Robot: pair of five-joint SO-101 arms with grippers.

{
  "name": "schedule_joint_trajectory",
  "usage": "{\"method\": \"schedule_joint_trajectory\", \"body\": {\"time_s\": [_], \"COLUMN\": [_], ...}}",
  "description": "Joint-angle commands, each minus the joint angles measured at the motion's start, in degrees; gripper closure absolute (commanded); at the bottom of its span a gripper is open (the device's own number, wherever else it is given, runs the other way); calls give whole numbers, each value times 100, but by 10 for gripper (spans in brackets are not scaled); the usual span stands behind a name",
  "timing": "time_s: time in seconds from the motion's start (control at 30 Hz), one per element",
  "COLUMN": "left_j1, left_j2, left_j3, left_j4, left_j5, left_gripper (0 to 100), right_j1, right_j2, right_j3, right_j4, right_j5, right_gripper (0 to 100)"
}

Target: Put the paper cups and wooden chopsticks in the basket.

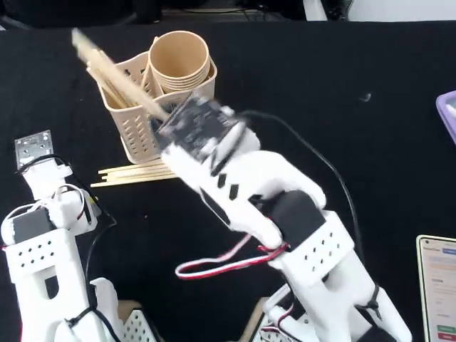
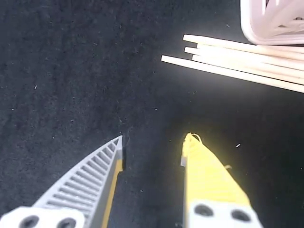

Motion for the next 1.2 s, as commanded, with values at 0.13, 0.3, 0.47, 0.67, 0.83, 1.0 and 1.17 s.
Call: {"method": "schedule_joint_trajectory", "body": {"time_s": [0.13, 0.3, 0.47, 0.67, 0.83, 1.0, 1.17], "left_j1": [-48, -22, -22, -22, -13, -13, -13], "left_j2": [-97, -97, -97, -97, -97, -97, -97], "left_j3": [-286, -92, -57, -57, -57, -57, -57], "left_j4": [-105, -387, -457, -431, -457, -457, -457], "left_j5": [53, 53, 53, 53, 53, 53, 53], "left_gripper": [794, 794, 794, 794, 794, 794, 794], "right_j1": [-44, 88, 88, 281, 273, 281, 299], "right_j2": [1552, 2659, 3670, 4312, 4312, 4303, 3820], "right_j3": [-330, -716, -1314, -1622, -1895, -2404, -2844], "right_j4": [-3516, -4492, -4492, -4316, -3077, -2286, -985], "right_j5": [-1240, -1248, -1248, -1248, -1284, -1284, -1248], "right_gripper": [987, 987, 987, 985, 874, 841, 894]}}
